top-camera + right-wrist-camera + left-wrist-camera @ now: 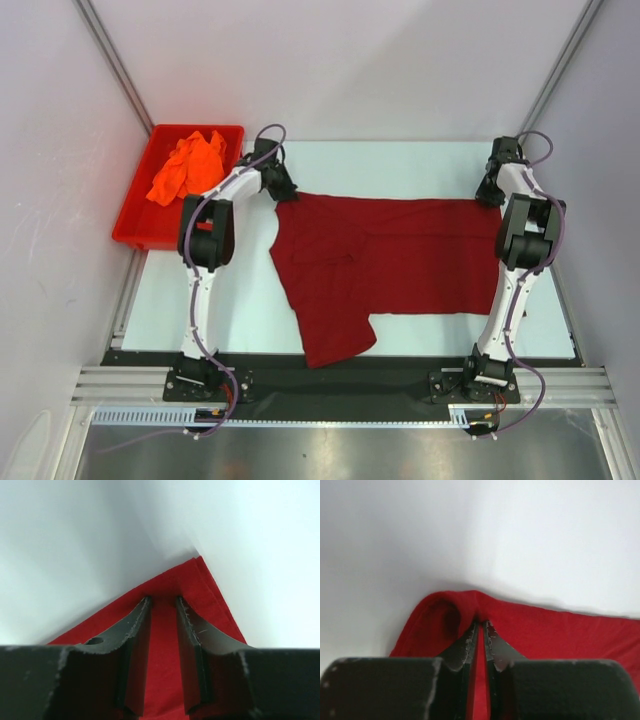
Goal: Fold and stack the t-shirts
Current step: Fold the tshirt
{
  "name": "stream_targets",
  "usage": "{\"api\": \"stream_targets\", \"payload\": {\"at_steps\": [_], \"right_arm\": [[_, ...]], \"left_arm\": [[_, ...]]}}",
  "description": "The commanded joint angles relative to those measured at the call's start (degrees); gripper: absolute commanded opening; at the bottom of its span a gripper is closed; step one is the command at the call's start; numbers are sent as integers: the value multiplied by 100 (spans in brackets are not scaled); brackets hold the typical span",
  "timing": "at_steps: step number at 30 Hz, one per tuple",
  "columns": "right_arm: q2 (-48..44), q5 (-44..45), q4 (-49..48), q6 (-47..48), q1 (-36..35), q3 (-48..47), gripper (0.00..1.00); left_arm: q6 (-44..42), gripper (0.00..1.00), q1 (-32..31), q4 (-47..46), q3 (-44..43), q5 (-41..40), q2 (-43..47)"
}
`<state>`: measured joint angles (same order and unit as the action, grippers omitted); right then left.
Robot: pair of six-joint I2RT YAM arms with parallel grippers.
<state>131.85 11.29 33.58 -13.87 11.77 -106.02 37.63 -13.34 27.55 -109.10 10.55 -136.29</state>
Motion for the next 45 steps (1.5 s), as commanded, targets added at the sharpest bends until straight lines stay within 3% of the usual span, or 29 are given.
{"api": "stream_targets", "payload": {"at_steps": [1,3,7,14,17,21,23,30,33,37,42,45], "right_arm": [[507,-65,-80,112,53,-349,32],[622,-83,16,112,53,-559,33],[859,-197,166,60,18,-1043,33],[729,-601,298,7,-254,-1272,38],[675,-759,674,-37,-324,-1657,46],[291,-707,1211,77,-360,-2063,53],[26,-524,1308,147,-316,-1959,61],[-1573,-918,1581,-283,27,-651,67],[-2521,-953,1608,-309,18,386,70],[-3805,-1400,1433,-590,-8,1827,72],[-5333,-1665,1686,-801,-613,3119,72],[-6089,-1840,1818,-994,-1000,3630,71]], "left_arm": [[-1,15,244,-4,-339,9,-494],[-1,20,323,-91,-462,88,-574],[-45,19,473,-311,-1164,902,-1013],[-106,28,736,-619,-2246,1107,-1409],[-220,34,850,-619,-2782,1221,-1541],[-300,52,983,-778,-2837,1467,-1121],[-300,59,974,-883,-2565,1608,-778],[-563,70,535,-594,-1178,1442,1313],[-563,71,342,-461,192,1213,2551],[-616,70,157,-497,2649,923,4441],[-660,64,-413,214,4368,318,6566],[-371,62,-1063,619,5406,-138,7351]]}}
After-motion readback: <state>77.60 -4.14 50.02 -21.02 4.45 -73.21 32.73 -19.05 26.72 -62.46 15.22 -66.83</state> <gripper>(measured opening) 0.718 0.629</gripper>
